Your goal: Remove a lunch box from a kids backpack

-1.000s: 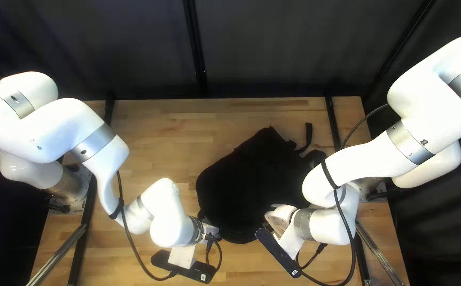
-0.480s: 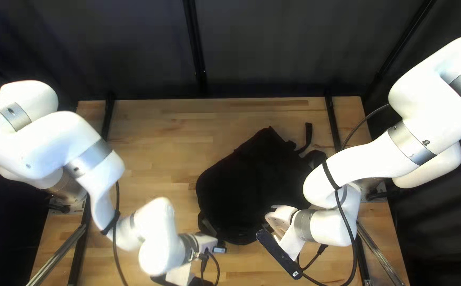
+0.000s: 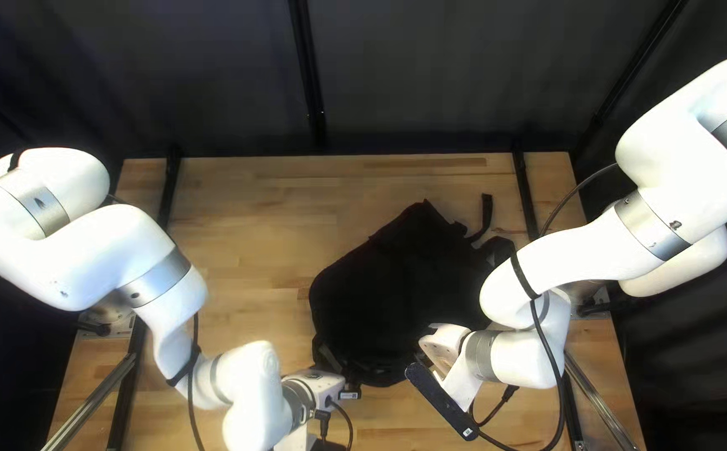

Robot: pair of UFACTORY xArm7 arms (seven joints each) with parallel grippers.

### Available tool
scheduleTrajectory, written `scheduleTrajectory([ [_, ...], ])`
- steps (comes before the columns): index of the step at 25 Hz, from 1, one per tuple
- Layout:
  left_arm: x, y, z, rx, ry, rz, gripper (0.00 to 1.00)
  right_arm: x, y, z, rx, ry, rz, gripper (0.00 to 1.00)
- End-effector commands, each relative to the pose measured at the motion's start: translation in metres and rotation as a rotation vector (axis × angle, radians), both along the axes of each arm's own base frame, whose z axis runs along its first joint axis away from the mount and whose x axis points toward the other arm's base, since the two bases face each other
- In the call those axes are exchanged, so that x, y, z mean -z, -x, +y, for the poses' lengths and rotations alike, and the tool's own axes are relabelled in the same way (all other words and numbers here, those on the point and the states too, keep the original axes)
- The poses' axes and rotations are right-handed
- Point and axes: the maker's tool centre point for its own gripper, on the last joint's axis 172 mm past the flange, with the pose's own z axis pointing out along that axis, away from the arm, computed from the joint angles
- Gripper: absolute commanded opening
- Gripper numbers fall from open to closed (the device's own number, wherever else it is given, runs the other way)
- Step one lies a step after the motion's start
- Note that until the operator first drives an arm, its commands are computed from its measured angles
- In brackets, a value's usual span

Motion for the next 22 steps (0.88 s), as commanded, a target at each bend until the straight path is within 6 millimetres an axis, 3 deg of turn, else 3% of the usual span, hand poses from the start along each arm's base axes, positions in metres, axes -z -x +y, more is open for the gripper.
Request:
scheduleTrajectory([
  [1, 0.0016, 0.0067, 0.0093, -0.028, -0.004, 0.025, 1.0, 0.0003, 0.0001, -0.0009, -0.002, -0.001, 0.001, 0.0],
  [2, 0.0032, 0.0074, 0.0101, -0.035, -0.004, 0.031, 1.0, 0.0003, -0.0002, -0.0013, -0.002, -0.001, 0.001, 0.0],
  [3, 0.0043, 0.0077, 0.0098, -0.039, -0.004, 0.035, 0.93, 0.0005, -0.0003, -0.0015, -0.002, -0.001, 0.001, 0.0],
  [4, 0.0049, 0.0076, 0.0091, -0.041, -0.003, 0.037, 0.73, 0.0009, -0.0006, -0.0015, -0.002, -0.002, 0.002, 0.0],
  [5, 0.0057, 0.0075, 0.0081, -0.043, -0.003, 0.039, 0.0, 0.0011, -0.0008, -0.0015, -0.002, -0.002, 0.003, 0.0],
  [22, 0.0006, 0.0018, 0.0125, -0.033, -0.007, 0.055, 0.0, 0.0052, 0.0041, 0.0009, 0.0, -0.003, 0.002, 0.0],
])
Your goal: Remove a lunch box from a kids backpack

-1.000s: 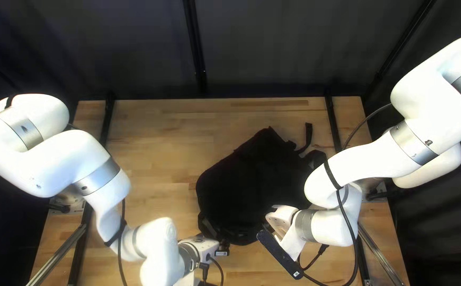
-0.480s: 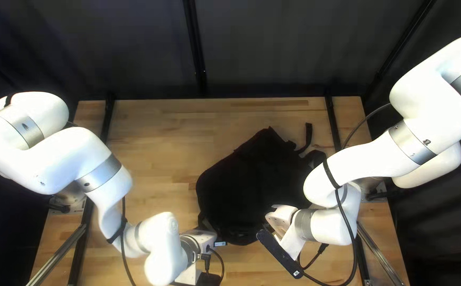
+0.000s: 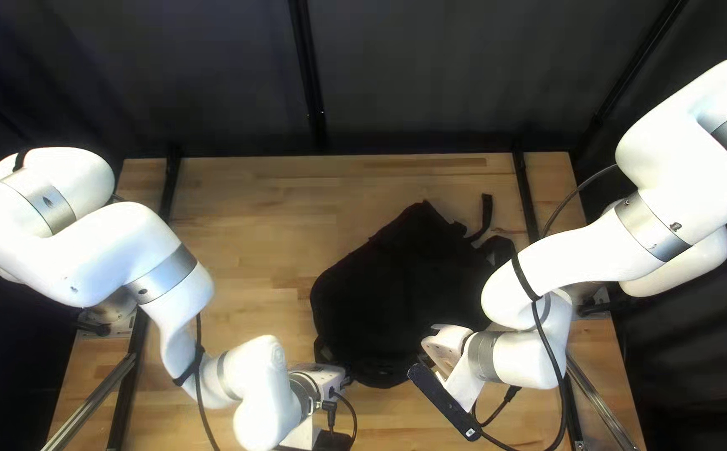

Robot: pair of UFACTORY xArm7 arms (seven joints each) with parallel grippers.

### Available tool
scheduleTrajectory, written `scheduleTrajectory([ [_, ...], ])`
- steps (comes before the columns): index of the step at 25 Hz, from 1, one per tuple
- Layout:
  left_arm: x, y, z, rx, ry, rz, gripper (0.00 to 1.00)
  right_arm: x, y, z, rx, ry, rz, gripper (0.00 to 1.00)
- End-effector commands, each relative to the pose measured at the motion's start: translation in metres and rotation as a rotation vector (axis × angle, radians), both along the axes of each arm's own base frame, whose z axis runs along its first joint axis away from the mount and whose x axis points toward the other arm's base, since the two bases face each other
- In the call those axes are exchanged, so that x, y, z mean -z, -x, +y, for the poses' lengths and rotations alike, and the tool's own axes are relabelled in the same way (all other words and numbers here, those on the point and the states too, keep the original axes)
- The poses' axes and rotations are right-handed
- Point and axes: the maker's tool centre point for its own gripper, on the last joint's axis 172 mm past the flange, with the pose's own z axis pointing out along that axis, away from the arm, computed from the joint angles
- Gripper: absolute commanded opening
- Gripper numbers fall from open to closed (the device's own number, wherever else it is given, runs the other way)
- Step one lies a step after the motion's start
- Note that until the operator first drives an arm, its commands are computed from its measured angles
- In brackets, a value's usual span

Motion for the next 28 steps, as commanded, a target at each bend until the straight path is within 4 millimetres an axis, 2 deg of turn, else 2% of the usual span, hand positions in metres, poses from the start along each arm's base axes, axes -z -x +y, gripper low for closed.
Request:
scheduleTrajectory([
  [1, -0.005, -0.001, 0.0, 0.006, -0.001, -0.002, 0.0, 0.001, 0.0, 0.0, -0.001, -0.001, 0.0, 0.0],
  [7, -0.013, 0.003, -0.003, 0.021, -0.006, -0.001, 0.0, 0.002, -0.001, 0.0, 0.0, -0.005, 0.003, 0.0],
  [19, -0.015, 0.017, 0.007, 0.037, -0.012, 0.035, 0.0, 0.005, 0.0, 0.001, 0.001, -0.006, 0.007, 0.0],
  [20, -0.012, 0.017, 0.004, 0.044, -0.009, 0.036, 0.8, 0.005, 0.0, 0.001, 0.001, -0.007, 0.007, 0.0],
  [21, -0.011, 0.017, 0.0, 0.051, -0.006, 0.035, 1.0, 0.005, -0.001, 0.001, 0.001, -0.007, 0.008, 0.0],
  [26, -0.015, 0.0, -0.029, 0.078, -0.01, -0.001, 1.0, 0.006, -0.002, 0.0, -0.001, -0.008, 0.009, 0.0],
  [28, -0.017, -0.008, -0.034, 0.088, -0.021, -0.01, 1.0, 0.006, -0.002, 0.0, -0.002, -0.008, 0.009, 0.0],
])
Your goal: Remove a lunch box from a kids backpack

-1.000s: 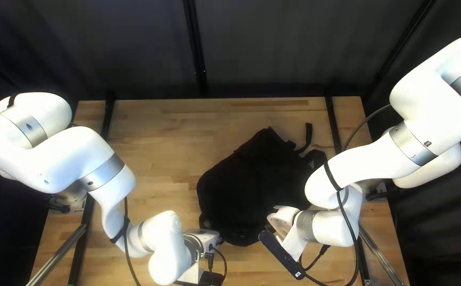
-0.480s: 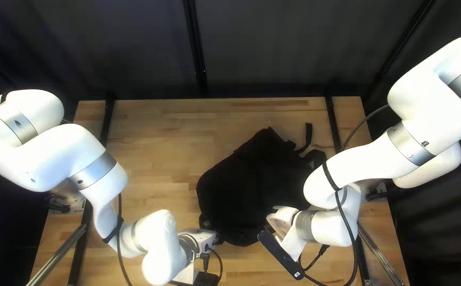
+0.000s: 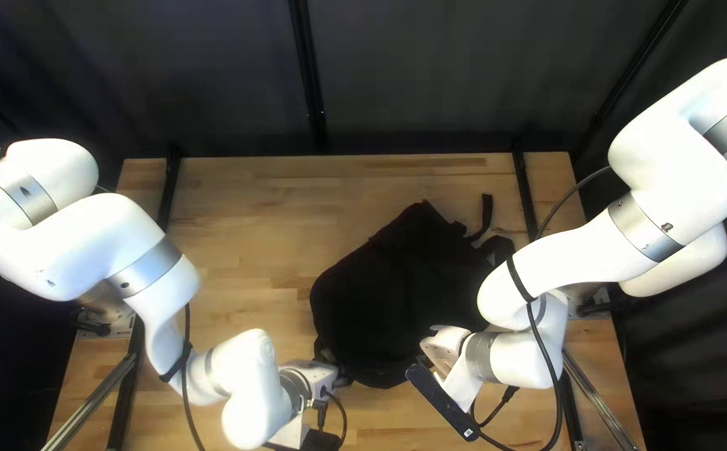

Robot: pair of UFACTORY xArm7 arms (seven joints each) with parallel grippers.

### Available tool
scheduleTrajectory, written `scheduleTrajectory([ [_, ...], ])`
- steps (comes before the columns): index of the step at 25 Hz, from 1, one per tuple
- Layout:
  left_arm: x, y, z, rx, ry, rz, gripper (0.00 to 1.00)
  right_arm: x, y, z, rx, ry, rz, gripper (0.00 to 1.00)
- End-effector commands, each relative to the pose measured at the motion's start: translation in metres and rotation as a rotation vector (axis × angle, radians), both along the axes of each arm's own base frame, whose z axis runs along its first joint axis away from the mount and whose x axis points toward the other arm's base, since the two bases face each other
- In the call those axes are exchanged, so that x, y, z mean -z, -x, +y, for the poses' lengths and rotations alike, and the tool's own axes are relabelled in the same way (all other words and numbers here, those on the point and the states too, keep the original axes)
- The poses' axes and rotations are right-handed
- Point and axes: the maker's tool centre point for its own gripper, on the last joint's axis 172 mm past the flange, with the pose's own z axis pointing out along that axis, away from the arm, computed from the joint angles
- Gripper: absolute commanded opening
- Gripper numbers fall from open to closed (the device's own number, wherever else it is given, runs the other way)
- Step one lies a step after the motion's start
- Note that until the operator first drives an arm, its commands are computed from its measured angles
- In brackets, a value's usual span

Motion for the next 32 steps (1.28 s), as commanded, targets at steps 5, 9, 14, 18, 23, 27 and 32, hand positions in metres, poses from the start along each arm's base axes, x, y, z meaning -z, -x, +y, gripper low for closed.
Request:
scheduleTrajectory([
  [5, -0.003, -0.024, -0.007, 0.032, -0.033, -0.025, 1.0, -0.001, 0.002, 0.001, -0.002, 0.0, 0.002, 0.0],
  [9, 0.0, -0.031, -0.001, 0.035, -0.043, -0.022, 1.0, -0.002, 0.004, 0.001, 0.0, -0.002, 0.008, 0.0],
  [14, 0.008, -0.032, 0.012, 0.036, -0.054, -0.005, 1.0, -0.003, 0.006, 0.002, 0.0, -0.003, 0.016, 0.0],
  [18, 0.012, -0.037, 0.015, 0.044, -0.061, 0.007, 1.0, -0.003, 0.008, 0.003, 0.0, -0.005, 0.023, 0.0],
  [23, 0.008, -0.036, 0.01, 0.053, -0.081, 0.011, 1.0, -0.006, 0.008, 0.006, 0.001, -0.007, 0.036, 0.0],
  [27, 0.001, -0.035, 0.0, 0.069, -0.096, 0.013, 1.0, -0.011, 0.011, -0.001, 0.008, -0.004, 0.043, 0.0],
  [32, 0.005, -0.035, 0.002, 0.074, -0.102, 0.018, 0.9, -0.027, 0.017, -0.006, 0.013, 0.012, 0.042, 0.0],
])
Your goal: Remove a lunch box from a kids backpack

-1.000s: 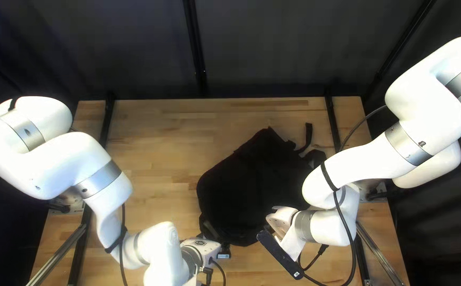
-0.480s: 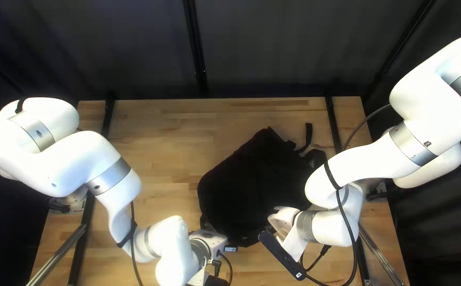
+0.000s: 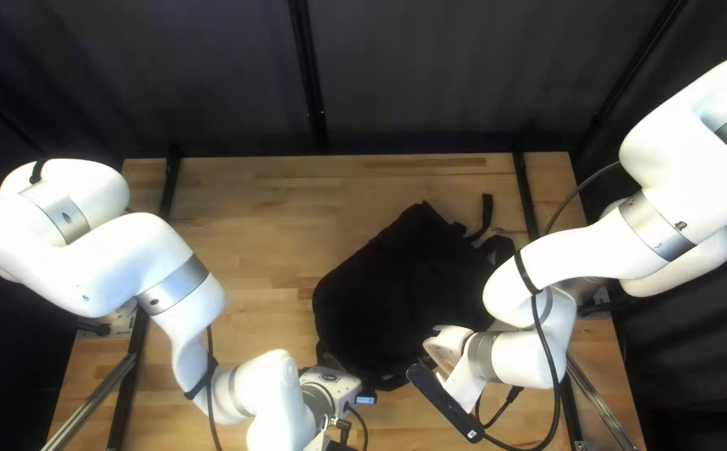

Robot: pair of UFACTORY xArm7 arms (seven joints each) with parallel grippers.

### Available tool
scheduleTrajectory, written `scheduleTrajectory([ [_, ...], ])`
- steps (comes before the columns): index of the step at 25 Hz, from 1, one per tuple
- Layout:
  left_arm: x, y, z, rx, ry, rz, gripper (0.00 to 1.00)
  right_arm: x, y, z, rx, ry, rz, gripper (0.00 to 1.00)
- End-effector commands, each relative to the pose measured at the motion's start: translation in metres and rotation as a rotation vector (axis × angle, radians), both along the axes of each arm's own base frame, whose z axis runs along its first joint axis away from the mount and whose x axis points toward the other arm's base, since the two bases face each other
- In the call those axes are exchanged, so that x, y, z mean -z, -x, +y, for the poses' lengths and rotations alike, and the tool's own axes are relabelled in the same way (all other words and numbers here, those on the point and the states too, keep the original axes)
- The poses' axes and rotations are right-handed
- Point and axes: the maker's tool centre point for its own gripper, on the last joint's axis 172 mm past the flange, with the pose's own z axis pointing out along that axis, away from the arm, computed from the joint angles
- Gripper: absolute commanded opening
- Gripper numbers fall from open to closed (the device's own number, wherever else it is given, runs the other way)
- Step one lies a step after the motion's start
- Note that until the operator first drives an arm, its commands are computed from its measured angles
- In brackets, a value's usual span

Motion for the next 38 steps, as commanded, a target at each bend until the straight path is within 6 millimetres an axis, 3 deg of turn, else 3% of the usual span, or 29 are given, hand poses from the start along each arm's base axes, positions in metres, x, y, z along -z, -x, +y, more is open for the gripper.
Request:
scheduleTrajectory([
  [1, 0.003, 0.0, 0.001, 0.004, -0.003, 0.002, 0.84, -0.012, 0.005, -0.004, 0.004, 0.013, 0.001, 0.0],
  [5, 0.002, 0.001, 0.002, 0.011, -0.002, -0.001, 0.79, -0.015, 0.012, -0.006, 0.008, 0.027, 0.008, 0.0],
  [7, 0.003, 0.001, 0.001, 0.016, -0.003, -0.001, 0.83, -0.022, 0.017, -0.008, 0.016, 0.037, 0.008, 0.0],
  [9, 0.003, -0.001, 0.0, 0.021, -0.004, 0.001, 0.93, -0.028, 0.02, -0.009, 0.02, 0.044, 0.008, 0.0],
  [16, 0.007, -0.013, 0.005, 0.017, -0.03, 0.0, 0.98, -0.027, 0.026, -0.009, 0.019, 0.058, 0.013, 0.0],
  [24, 0.009, -0.019, 0.004, 0.01, -0.043, -0.021, 0.93, -0.03, 0.02, -0.013, -0.005, 0.065, 0.017, 0.0],
  [30, 0.011, -0.019, 0.005, 0.013, -0.042, -0.02, 0.82, -0.035, 0.02, -0.018, -0.021, 0.076, 0.018, 0.0],
  [38, 0.02, -0.024, 0.009, 0.007, -0.034, 0.019, 0.83, -0.034, 0.026, -0.019, -0.035, 0.084, 0.019, 0.0],
])
